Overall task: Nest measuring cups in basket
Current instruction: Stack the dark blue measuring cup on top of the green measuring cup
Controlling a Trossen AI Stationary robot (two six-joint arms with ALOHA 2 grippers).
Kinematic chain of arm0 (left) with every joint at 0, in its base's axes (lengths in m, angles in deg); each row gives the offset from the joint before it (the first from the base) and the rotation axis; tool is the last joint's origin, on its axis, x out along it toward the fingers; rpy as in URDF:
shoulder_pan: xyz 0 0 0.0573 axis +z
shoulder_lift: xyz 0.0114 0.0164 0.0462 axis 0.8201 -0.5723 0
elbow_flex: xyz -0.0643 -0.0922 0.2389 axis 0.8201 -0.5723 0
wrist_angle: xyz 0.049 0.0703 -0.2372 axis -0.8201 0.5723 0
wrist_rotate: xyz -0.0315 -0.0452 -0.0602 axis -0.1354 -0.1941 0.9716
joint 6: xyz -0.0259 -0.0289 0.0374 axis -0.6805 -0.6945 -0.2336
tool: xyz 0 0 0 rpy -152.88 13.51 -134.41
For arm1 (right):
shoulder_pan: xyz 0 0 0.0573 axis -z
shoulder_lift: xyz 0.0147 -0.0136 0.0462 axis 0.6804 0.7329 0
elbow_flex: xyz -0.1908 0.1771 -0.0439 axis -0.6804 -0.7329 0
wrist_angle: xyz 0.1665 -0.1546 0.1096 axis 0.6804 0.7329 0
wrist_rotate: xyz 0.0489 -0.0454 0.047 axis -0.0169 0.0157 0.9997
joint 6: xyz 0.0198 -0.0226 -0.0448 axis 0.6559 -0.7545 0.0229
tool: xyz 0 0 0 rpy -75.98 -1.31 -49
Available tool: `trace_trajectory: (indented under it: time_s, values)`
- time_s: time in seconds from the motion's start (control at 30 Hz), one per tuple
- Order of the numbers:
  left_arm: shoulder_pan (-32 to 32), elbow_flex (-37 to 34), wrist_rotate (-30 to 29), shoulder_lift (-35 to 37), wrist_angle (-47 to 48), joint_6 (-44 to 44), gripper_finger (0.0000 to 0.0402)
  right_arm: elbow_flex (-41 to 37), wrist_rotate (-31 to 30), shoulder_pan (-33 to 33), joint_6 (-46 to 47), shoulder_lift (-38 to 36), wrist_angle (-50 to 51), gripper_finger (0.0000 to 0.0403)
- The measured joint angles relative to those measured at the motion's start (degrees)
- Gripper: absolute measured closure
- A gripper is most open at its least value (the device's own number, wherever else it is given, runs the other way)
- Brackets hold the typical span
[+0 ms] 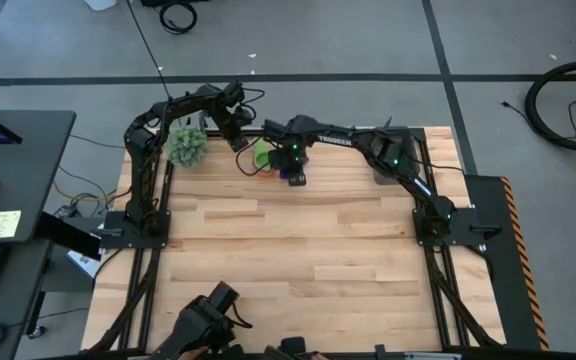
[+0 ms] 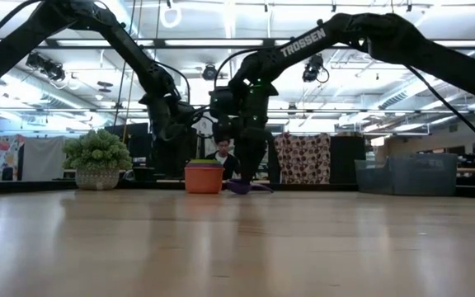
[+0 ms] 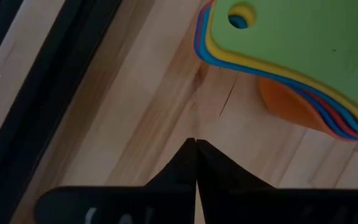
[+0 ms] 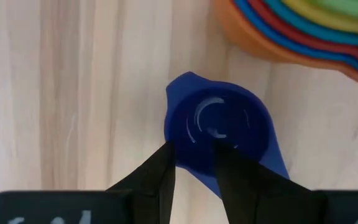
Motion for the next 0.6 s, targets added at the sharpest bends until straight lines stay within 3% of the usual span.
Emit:
trace_trajectory:
  time_s: [0.47,0.6]
  values:
    - [0.0,0.0,0.0,0.0,0.0,0.1,0.0395,0.6,4.8,-1.1,0.2,-0.1,2.4,0.0288]
    - [0.0,0.0,0.0,0.0,0.0,0.2,0.0395,0.6,3.6,-1.1,-0.2,-0.1,1.2,0.0288]
